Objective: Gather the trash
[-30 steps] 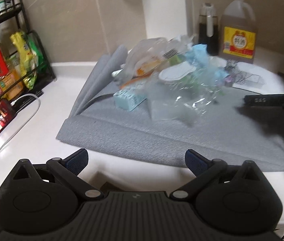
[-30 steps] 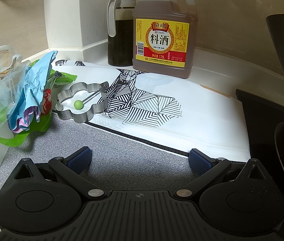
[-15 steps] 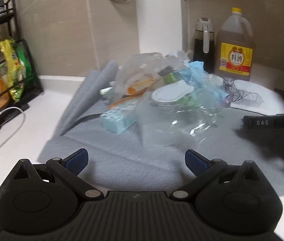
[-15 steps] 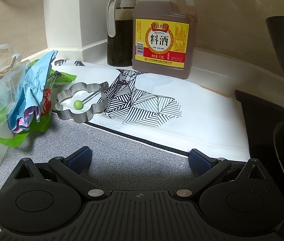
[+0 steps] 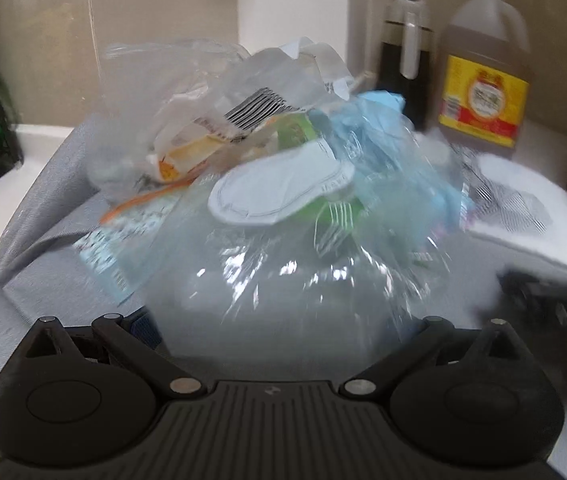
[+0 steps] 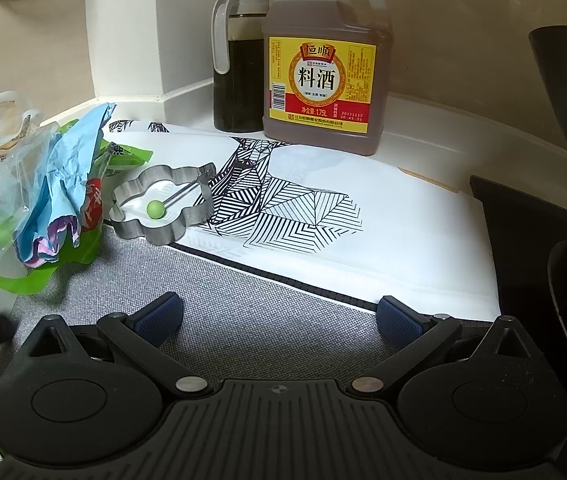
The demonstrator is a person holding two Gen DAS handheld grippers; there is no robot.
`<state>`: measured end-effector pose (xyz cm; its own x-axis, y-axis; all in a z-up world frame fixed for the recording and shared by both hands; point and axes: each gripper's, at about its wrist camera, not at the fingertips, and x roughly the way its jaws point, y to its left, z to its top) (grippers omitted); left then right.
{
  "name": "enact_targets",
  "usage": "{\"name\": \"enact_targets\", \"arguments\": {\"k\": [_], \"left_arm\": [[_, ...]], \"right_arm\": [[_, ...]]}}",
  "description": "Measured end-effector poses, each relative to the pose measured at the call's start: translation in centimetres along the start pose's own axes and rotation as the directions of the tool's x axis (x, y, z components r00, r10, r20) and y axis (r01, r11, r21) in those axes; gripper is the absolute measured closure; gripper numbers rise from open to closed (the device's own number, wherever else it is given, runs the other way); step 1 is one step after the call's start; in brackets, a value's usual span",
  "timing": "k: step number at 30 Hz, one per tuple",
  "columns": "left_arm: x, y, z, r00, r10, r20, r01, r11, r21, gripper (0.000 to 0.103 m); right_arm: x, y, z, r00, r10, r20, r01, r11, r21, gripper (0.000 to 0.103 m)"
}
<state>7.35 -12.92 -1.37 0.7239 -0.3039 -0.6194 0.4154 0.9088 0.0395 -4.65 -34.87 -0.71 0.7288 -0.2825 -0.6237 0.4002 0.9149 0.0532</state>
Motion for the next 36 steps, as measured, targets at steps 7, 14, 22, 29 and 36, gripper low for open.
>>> {"name": "enact_targets", "arguments": {"k": [7,14,22,29,36], "left_arm": [[2.1,-2.1,1.4,0.997,0.081,0.021,-0.079,0.993,-0.086,0.0],[2.2,-1.5,1.7,0.998,0.054,0.019,-0.052,0.994,-0.094,0.0],[2.1,-1.5,1.7,0.998,0.056,0.019,-0.054,0.994,-0.094,0.0],[2.2,-1.6,1.8,0.998,0.057,0.018,-0.055,0.994,-0.095,0.0],[2.3,-1.6,1.8,0.998,0.059,0.018,-0.057,0.994,-0.096,0.0]], "right_arm": [[0.0,0.1,-0.1,1.0,-0.004,0.0,0.004,1.0,0.001,0.0],[-0.1,0.3,0.0,1.0,-0.004,0.0,0.004,1.0,0.001,0.0],[-0.1,0.3,0.0,1.0,-0.004,0.0,0.004,1.0,0.002,0.0],[-0.1,0.3,0.1,1.0,-0.004,0.001,0.004,1.0,0.002,0.0],[-0.1,0.2,0.1,1.0,-0.004,0.0,0.004,1.0,0.002,0.0]]}}
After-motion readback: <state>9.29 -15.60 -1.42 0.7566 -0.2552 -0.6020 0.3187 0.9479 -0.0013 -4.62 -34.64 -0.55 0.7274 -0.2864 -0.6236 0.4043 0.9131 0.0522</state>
